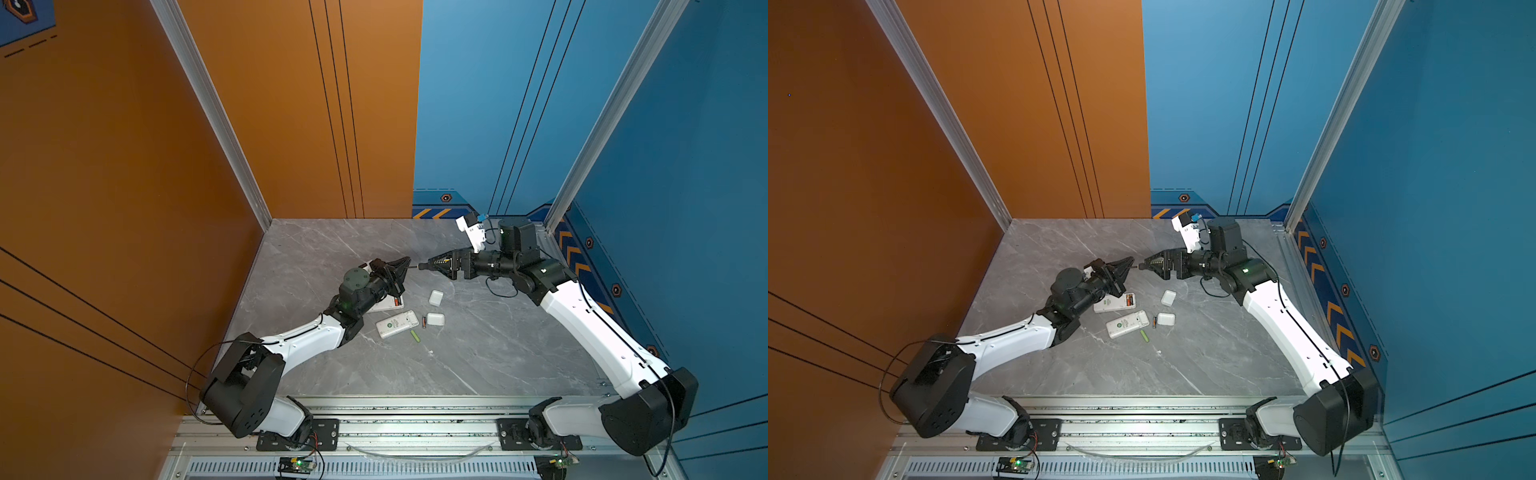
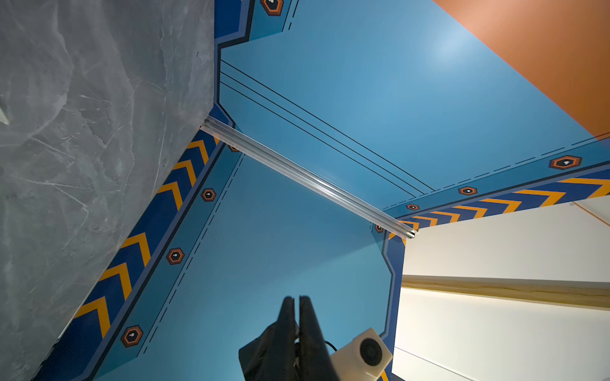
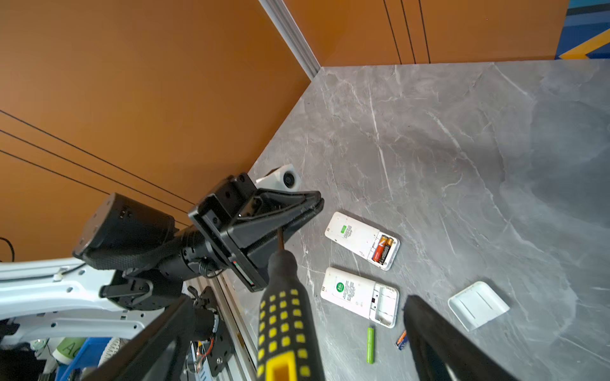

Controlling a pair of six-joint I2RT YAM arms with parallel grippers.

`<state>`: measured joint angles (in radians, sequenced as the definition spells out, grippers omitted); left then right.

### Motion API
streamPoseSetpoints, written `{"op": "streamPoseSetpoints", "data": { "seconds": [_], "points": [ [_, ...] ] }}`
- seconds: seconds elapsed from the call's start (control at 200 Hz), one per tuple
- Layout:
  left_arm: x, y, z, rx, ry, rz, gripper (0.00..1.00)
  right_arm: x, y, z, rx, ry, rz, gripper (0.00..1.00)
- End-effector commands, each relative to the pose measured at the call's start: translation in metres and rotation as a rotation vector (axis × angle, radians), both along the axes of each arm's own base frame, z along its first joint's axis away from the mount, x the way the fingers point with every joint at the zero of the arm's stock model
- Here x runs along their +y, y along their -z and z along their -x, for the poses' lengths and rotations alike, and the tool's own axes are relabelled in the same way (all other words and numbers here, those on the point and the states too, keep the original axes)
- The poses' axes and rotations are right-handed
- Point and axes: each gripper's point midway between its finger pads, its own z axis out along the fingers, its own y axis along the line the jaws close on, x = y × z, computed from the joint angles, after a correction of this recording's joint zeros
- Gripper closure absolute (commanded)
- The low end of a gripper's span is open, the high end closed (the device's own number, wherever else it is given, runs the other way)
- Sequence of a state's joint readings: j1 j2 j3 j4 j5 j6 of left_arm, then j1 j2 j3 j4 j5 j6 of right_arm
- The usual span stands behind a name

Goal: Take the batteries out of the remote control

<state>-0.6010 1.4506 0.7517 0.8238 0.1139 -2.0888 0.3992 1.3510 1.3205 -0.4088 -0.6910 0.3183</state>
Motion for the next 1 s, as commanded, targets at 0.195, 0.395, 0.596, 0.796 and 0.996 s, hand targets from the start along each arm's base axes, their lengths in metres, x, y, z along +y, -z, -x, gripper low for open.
{"op": "streamPoseSetpoints", "data": {
  "seconds": [0.195,0.395,0.596,0.796,0.996],
  "points": [
    [-0.003,-0.029,0.001,0.111,0.011,0.266,1.0,0.02,-0.003,0.015,-0.033,-0.129,-0.006,0.04],
    [-0.006,-0.028,0.003,0.106,0.017,0.258,1.0,0.026,0.004,0.011,-0.024,-0.125,-0.003,0.12],
    [-0.011,-0.026,0.007,0.107,0.028,0.25,1.0,0.031,0.003,0.009,-0.021,-0.134,-0.004,0.25],
    [-0.017,-0.025,0.008,0.106,0.045,0.243,1.0,0.033,0.01,0.009,0.002,-0.142,0.003,0.45],
    [-0.022,-0.024,0.01,0.104,0.058,0.233,1.0,0.035,0.013,0.008,0.026,-0.144,-0.002,0.77]
  ]
}}
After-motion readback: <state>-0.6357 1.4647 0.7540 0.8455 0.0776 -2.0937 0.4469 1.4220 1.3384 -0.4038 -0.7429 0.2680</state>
